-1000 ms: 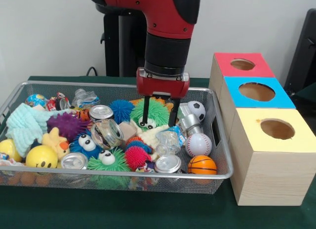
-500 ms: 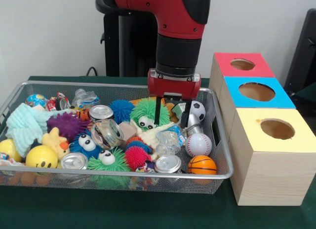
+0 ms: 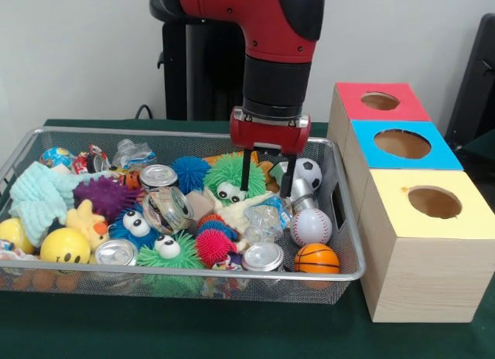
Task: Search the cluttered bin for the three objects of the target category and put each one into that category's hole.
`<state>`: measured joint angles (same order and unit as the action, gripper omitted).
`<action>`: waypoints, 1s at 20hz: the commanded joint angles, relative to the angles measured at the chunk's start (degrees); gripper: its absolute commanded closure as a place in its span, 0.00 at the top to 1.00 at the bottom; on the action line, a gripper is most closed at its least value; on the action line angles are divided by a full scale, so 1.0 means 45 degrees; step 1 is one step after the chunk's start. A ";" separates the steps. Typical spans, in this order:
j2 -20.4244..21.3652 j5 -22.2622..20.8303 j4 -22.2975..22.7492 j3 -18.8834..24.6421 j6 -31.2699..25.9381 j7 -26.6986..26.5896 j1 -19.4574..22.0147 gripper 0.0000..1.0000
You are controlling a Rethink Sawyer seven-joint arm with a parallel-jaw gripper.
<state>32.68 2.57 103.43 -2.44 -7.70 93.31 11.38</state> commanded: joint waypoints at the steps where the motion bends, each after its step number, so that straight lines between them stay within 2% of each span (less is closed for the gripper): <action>1: -0.0572 0.0482 0.1254 0.0650 0.1108 0.3293 0.0466 1.00; 8: -0.1279 0.0836 0.0818 -0.0132 0.1726 0.3559 -0.0523 1.00; 15: -0.1645 0.1353 0.0297 -0.0677 0.1552 0.3644 -0.1264 1.00; 20: -0.1531 0.1220 0.0387 -0.0427 0.1761 0.3432 -0.1091 1.00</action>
<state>27.60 5.12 105.74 -5.27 -3.23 95.15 5.92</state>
